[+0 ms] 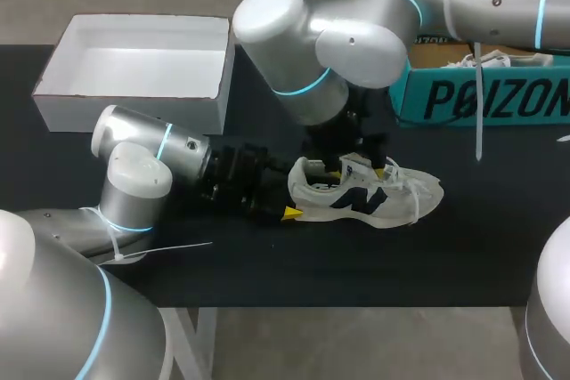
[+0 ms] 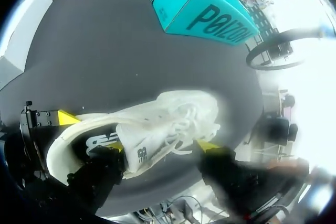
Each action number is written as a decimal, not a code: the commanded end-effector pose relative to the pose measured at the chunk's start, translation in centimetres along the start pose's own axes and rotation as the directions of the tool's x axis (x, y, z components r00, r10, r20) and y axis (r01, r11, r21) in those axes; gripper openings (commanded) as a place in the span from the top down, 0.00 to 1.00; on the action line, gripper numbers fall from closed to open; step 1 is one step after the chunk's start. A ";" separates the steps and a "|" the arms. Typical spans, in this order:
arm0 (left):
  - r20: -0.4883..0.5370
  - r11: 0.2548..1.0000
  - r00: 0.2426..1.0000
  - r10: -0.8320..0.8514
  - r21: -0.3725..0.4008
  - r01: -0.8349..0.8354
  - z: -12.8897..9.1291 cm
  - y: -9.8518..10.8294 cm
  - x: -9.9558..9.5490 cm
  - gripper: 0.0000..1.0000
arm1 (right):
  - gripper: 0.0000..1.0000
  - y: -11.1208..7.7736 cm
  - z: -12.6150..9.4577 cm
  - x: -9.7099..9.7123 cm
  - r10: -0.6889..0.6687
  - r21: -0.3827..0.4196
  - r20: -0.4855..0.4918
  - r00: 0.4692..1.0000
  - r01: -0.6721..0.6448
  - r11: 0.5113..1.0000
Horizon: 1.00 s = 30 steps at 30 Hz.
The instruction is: Take the shoe out of the shoebox, open the shoe tongue, remove and reinsert the insole, then place the shoe into the shoebox
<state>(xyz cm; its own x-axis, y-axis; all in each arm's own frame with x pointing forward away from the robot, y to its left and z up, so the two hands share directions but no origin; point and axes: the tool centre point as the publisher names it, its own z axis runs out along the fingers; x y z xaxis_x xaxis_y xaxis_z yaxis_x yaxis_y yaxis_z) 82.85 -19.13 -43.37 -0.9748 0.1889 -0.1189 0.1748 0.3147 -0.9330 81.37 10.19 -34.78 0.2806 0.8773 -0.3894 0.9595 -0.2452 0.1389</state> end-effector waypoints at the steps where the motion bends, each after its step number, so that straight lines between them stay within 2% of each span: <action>1: -0.001 1.000 1.000 0.000 -0.002 0.000 0.3 0.2 0.1 1.00 | 1.00 0.5 0.1 -1.7 0.011 0.010 -0.034 0.999 -0.011 1.000; 10: -0.001 1.000 1.000 0.000 -0.002 0.000 0.3 0.2 0.1 1.00 | 1.00 1.4 0.1 -5.1 0.074 0.023 -0.071 0.995 -0.073 0.997; 13: -0.001 1.000 1.000 0.000 -0.002 0.000 0.3 0.2 0.1 1.00 | 1.00 1.5 0.4 -5.7 0.085 0.036 -0.081 0.993 -0.082 0.996; 14: -0.001 1.000 1.000 0.000 -0.002 0.000 0.3 0.2 0.1 1.00 | 0.93 1.5 0.5 -5.7 0.083 0.039 -0.084 0.993 -0.080 0.996; 15: -0.001 1.000 1.000 0.000 -0.002 0.000 0.3 0.2 0.1 1.00 | 0.75 1.5 0.5 -5.6 0.079 0.042 -0.089 0.993 -0.075 0.996; 16: -0.001 1.000 1.000 0.000 -0.002 0.000 0.3 0.2 0.1 1.00 | 0.63 1.3 0.5 -5.4 0.073 0.043 -0.092 0.993 -0.069 0.997; 20: -0.001 1.000 1.000 0.000 -0.002 0.000 0.3 0.2 0.1 1.00 | 0.38 0.9 0.5 -4.2 0.044 0.050 -0.112 0.993 -0.039 0.998; 23: -0.001 1.000 1.000 0.000 -0.002 0.000 0.3 0.2 0.1 1.00 | 0.30 0.7 0.5 -3.2 0.022 0.054 -0.125 0.992 -0.015 0.998; 26: -0.001 1.000 1.000 0.000 -0.002 0.000 0.3 0.2 0.1 1.00 | 0.31 0.6 0.6 -2.3 0.008 0.055 -0.134 0.991 -0.001 0.999; 30: -0.001 1.000 1.000 0.000 -0.002 0.000 0.3 0.2 0.1 1.00 | 0.38 0.7 0.8 -1.8 0.001 0.061 -0.145 0.989 0.008 0.998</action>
<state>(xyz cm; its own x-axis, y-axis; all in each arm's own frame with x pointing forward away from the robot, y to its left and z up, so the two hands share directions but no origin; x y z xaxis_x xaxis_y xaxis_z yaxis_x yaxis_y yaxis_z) 82.85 -19.13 -43.37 -0.9748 0.1889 -0.1189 0.1748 0.3147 -0.9330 81.09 7.72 -34.19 0.2762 0.9287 -0.2475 0.9610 -0.2626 0.0868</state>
